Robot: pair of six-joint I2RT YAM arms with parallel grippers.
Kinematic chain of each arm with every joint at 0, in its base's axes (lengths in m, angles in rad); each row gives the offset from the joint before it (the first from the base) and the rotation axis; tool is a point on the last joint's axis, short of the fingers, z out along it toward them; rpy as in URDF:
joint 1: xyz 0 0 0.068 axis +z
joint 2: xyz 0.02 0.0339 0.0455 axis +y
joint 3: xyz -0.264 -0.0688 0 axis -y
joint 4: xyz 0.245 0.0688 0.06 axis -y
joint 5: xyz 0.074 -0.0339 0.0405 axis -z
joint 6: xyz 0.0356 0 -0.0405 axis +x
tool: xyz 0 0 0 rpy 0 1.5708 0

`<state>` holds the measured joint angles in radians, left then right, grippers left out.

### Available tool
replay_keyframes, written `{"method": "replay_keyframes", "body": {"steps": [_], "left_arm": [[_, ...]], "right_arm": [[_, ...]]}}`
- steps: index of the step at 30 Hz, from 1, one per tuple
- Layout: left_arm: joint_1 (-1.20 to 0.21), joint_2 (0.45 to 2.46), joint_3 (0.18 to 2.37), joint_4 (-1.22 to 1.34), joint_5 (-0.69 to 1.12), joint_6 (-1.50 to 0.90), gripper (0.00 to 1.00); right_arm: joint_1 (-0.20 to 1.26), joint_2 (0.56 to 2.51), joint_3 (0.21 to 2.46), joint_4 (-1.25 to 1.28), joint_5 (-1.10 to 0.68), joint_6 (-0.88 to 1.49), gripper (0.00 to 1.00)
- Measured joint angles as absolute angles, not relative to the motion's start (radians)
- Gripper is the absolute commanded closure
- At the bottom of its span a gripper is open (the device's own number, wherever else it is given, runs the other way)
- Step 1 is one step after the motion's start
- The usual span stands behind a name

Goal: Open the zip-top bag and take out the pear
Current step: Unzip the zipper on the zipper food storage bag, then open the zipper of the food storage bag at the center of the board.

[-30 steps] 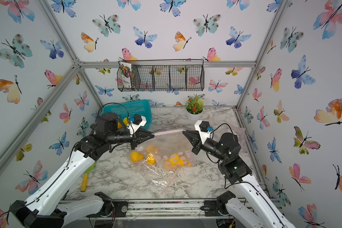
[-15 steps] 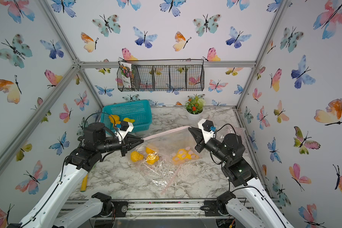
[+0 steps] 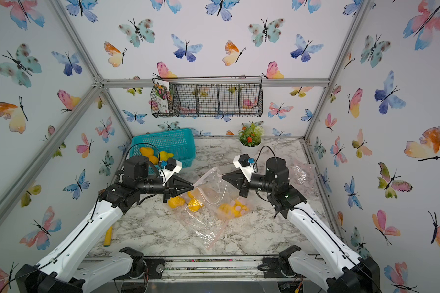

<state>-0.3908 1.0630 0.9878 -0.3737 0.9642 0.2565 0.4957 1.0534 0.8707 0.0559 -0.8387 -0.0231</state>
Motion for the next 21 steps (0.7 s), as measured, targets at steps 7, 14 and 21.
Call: {"method": "replay_keyframes", "body": {"steps": [7, 14, 21], "left_arm": [[-0.395, 1.129, 1.124, -0.432, 0.879, 0.263, 0.58], [-0.492, 1.228, 1.271, -0.486, 0.793, 0.315, 0.44], [-0.545, 1.324, 1.263, -0.542, 0.696, 0.361, 0.47]], "right_arm": [[0.498, 1.040, 0.859, 0.037, -0.850, -0.047, 0.97], [0.498, 1.037, 0.859, 0.029, -0.856, -0.054, 0.98], [0.498, 1.032, 0.859, 0.027, -0.868, -0.054, 0.97]]}}
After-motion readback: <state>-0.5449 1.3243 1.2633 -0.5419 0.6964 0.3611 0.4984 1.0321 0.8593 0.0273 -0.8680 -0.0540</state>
